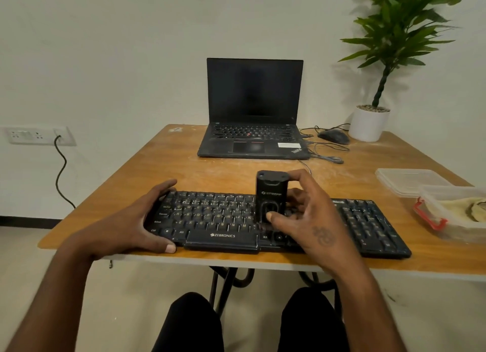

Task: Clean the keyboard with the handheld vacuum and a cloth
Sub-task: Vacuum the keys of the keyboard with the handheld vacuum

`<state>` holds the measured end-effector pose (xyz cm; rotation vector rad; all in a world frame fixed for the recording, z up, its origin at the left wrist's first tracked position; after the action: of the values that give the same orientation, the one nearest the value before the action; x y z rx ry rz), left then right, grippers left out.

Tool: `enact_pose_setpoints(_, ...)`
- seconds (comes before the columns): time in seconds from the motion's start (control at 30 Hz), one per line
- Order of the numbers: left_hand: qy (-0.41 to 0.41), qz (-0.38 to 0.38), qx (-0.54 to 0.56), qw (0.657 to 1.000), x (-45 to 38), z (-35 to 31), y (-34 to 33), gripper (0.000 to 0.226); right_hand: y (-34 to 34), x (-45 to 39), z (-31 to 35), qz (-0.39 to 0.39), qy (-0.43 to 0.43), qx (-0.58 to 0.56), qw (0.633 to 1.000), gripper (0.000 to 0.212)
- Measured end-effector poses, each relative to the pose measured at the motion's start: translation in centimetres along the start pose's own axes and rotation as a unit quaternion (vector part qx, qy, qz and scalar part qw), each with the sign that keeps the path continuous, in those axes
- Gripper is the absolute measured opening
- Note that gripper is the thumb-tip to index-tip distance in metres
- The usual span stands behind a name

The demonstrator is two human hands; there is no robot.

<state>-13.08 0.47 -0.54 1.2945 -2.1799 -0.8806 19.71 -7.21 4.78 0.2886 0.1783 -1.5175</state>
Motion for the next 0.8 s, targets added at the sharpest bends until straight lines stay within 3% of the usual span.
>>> enact_pose_setpoints(0.2,0.004,0.002,-0.002,1.000,0.0,-0.1,-0.1,0.128,-4.6,-0.5,-0.6,0.045,0.024,0.026,0.998,0.050)
enact_pose_setpoints(0.37,0.010,0.007,-0.006,1.000,0.0,0.3,0.1,0.127,-2.6,-0.5,-0.6,0.031,-0.002,-0.027,0.999,0.049)
enact_pose_setpoints(0.53,0.005,0.018,-0.011,1.000,-0.2,0.4,0.2,0.128,-0.2,-0.4,-0.3,0.025,-0.003,-0.004,1.000,0.050)
enact_pose_setpoints(0.8,-0.021,0.045,0.011,0.999,-1.0,-0.1,1.1,0.130,-4.8,-0.7,-0.7,0.061,0.019,0.032,0.997,0.051)
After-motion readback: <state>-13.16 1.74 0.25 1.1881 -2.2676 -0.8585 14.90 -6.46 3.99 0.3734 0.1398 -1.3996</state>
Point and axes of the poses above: each hand's wrist, its own x-axis away from the middle knuckle, its own y-axis out of the back of the hand, z = x × y, the point moved 4 cm from there along -x, towards the middle knuckle, and after that the axes turned 8 degrees about -x, right-handed, at the moved point
